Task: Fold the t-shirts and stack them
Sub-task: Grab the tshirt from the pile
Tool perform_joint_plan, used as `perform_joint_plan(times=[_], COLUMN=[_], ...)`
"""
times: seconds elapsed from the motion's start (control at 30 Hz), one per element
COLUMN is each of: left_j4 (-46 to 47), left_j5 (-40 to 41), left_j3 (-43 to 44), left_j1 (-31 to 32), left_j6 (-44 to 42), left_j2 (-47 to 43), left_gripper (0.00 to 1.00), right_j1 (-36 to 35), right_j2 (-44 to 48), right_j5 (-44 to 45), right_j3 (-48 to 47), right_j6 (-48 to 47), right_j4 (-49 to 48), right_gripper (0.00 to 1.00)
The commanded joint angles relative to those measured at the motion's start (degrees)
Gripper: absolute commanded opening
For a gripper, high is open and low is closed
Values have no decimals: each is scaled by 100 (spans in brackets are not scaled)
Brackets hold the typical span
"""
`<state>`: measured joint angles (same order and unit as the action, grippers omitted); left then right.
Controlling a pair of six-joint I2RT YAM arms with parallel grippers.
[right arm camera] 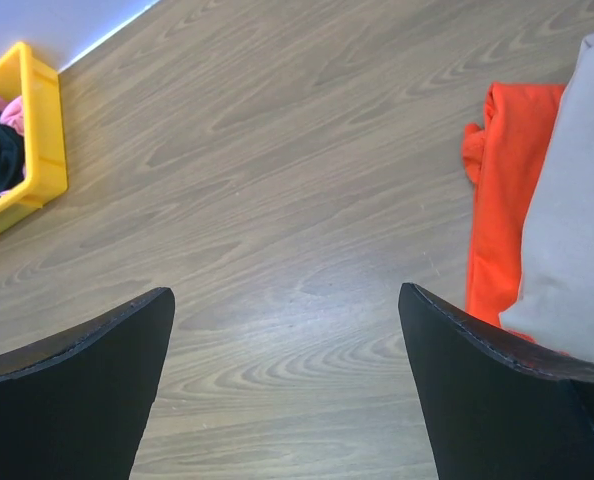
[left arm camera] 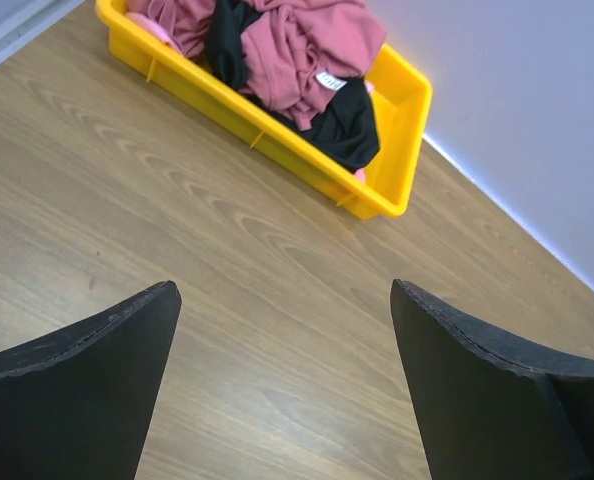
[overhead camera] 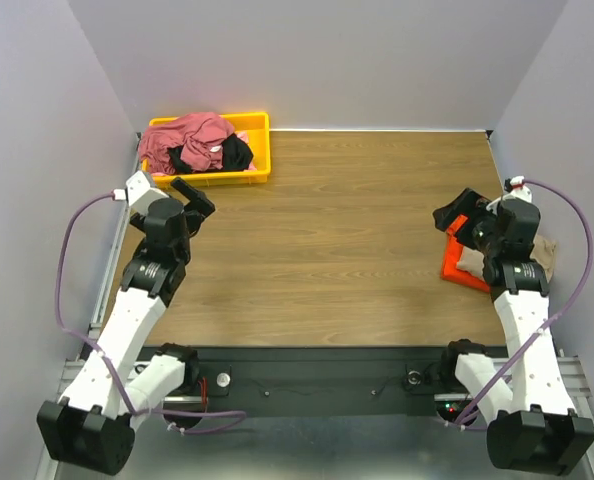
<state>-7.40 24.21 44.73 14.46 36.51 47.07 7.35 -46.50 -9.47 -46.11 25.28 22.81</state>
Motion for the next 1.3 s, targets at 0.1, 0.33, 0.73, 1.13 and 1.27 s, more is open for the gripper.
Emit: perform_joint_plan(times=[0.1,0.33,0.73,1.13,1.27], left_j4=[484,1065,388,819,757], left_j5=[32,-749,-1085,-961,-1067], left_j3=[1203,3566,8339,8895,8843], left_j1=[-162,-707,-1138,-1314,-1314], left_j6=[-398,-1285,-2095,-2280,-2271], left_j2=[1660,4532,8763,9531,9479], left_gripper=[99,98,99,48,0], right_j1=[-59,-59,-59,-59,-59], right_j2=[-377,-1194,-1063,-1089,-1045], right_j5=[86,-246,-485,-459,-415], right_j3=[-478,-891,-540,-408,-399], right_j6=[-31,135,100,126,135], right_j4=[-110,-276,-760,-769,-769], right_gripper=[100,100,100,100,100])
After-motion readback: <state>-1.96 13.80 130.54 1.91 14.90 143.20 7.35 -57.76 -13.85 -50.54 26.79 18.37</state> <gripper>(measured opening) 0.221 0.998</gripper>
